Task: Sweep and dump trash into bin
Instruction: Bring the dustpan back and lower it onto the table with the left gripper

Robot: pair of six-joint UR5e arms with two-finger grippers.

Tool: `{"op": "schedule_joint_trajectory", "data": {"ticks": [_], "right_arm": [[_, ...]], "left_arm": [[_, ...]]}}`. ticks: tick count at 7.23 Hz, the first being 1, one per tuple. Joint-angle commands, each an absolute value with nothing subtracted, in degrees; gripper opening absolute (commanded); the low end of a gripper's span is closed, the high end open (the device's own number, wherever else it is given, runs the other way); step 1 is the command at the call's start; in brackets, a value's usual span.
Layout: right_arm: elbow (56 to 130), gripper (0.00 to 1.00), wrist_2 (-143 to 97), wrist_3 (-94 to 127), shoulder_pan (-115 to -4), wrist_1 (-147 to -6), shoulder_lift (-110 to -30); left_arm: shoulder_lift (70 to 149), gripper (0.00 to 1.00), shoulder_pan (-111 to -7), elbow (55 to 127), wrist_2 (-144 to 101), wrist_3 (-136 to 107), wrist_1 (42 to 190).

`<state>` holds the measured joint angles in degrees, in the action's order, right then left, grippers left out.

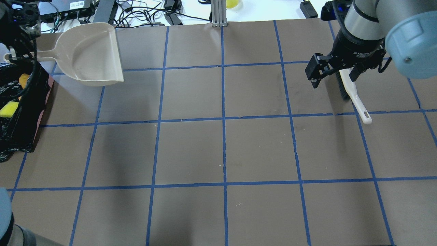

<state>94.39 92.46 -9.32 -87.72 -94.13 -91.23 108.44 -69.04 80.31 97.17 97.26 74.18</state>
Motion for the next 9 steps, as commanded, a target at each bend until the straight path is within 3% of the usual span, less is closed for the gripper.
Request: {"op": "schedule_joint_trajectory", "data": {"ticks": [1,4,9], "right_arm": [[94.4,1.0,92.5,-9.3,-87.7,-94.2,-91.2],[94.5,1.0,92.5,-9.3,-87.7,-94.1,-91.1],[94.5,1.0,92.5,-9.3,-87.7,-94.1,-91.2]], "left_arm": [[110.8,0.0,-75.9,80.7,97.2,97.8,74.5],[116.1,0.0,-78.5,80.8,96.7,109.7,69.6],[121.7,0.0,-82.0,81.0,93.3,108.3,65.2]]}}
